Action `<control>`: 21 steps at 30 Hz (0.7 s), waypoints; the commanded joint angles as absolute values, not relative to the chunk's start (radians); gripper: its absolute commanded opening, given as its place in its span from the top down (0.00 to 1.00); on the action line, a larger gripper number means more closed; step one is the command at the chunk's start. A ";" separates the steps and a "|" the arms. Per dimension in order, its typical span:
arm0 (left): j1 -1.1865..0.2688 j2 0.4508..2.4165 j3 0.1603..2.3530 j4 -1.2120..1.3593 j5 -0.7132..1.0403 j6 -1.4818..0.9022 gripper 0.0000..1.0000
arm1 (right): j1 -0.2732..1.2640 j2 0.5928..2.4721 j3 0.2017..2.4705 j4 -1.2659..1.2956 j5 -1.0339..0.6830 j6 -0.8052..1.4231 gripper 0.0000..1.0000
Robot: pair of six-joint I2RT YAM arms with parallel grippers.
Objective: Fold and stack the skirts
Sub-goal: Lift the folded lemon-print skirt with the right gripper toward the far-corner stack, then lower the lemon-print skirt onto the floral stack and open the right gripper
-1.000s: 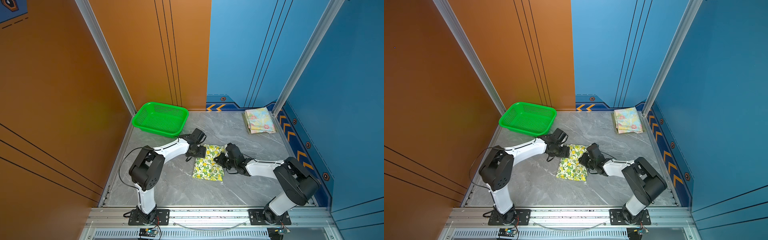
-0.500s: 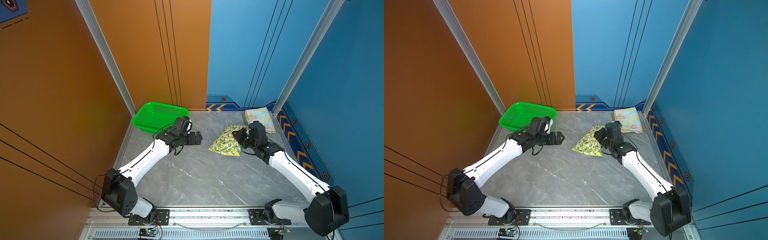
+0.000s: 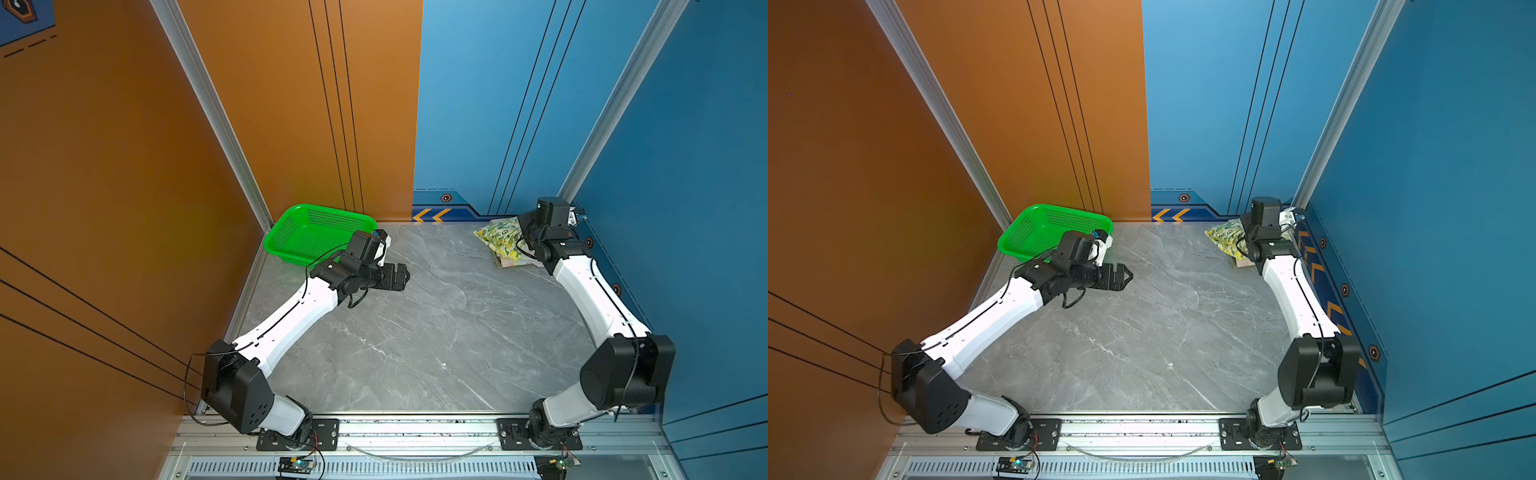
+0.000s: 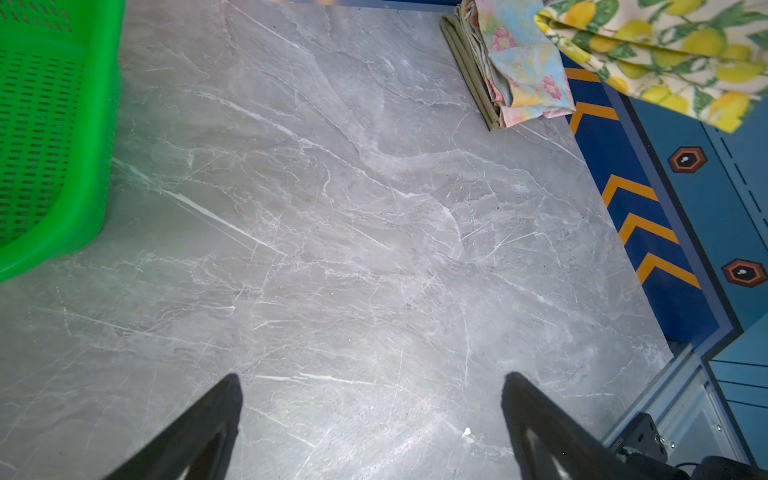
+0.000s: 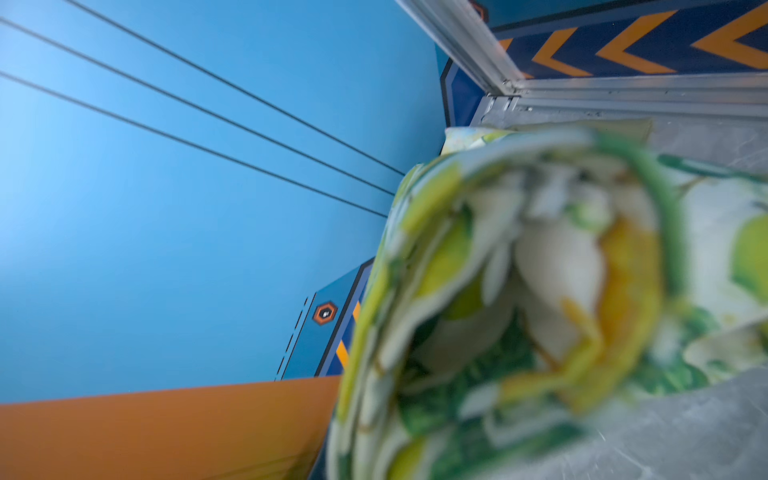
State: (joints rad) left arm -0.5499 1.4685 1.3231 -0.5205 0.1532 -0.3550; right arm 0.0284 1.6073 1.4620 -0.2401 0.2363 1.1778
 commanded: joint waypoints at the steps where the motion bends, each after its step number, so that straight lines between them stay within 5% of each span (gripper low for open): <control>1: -0.563 1.469 1.342 -0.476 0.172 -0.262 0.02 | 0.003 1.722 1.549 -0.148 0.323 1.237 1.00; 11: -0.547 1.554 1.365 -0.449 0.208 -0.241 0.02 | -0.046 2.116 1.913 -0.153 0.347 1.258 1.00; 21: -0.512 1.582 1.352 -0.431 0.231 -0.264 0.02 | -0.062 2.280 2.060 -0.154 0.353 1.250 1.00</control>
State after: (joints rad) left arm -0.5236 1.5650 1.3445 -0.4576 0.1963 -0.2657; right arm -0.0540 2.2704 2.0178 -0.1860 0.3195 1.2438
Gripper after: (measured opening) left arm 0.980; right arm 0.082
